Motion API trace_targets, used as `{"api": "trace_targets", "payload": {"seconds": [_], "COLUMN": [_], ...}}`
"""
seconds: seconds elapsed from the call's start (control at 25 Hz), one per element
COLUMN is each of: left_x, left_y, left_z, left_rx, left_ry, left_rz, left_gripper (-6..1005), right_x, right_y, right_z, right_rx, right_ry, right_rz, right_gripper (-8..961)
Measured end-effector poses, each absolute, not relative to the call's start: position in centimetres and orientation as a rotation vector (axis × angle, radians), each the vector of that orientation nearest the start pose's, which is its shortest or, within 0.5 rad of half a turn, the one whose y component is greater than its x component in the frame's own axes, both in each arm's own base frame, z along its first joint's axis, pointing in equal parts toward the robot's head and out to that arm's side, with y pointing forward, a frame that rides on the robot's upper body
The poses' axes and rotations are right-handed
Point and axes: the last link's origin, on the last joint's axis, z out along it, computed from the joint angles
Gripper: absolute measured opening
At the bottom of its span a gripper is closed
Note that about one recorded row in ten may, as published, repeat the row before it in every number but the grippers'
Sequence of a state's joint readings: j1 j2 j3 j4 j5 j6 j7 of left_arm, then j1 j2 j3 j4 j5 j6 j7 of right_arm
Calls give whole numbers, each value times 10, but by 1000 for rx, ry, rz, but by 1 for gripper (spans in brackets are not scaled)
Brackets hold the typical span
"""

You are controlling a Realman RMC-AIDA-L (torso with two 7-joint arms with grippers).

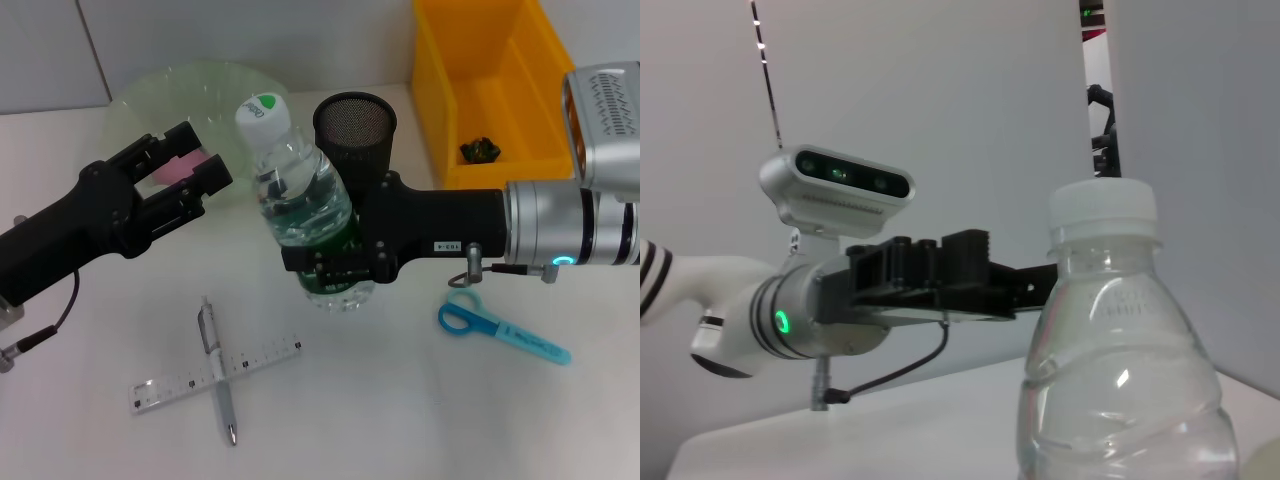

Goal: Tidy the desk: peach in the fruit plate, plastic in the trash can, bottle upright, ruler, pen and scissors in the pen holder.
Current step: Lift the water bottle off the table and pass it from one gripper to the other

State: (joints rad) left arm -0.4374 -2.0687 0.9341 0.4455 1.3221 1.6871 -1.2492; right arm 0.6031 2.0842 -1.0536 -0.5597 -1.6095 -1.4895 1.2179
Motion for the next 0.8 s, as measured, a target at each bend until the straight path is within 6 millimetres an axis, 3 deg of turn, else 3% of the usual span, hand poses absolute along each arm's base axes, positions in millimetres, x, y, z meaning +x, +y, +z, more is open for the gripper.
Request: {"api": "trace_targets", "payload": {"seconds": [0.8], "left_x": [-222], "left_y": [305], "left_z": [-4], "left_rx": [-2513], "left_ry": [-539], "left_rz": [-1430], "left_gripper": [773], "right_x": [186], "right_y": [337], "right_z": [-49], "right_rx": [-2868], "right_ry": [299], "right_rz": [961], "right_gripper": [792]}}
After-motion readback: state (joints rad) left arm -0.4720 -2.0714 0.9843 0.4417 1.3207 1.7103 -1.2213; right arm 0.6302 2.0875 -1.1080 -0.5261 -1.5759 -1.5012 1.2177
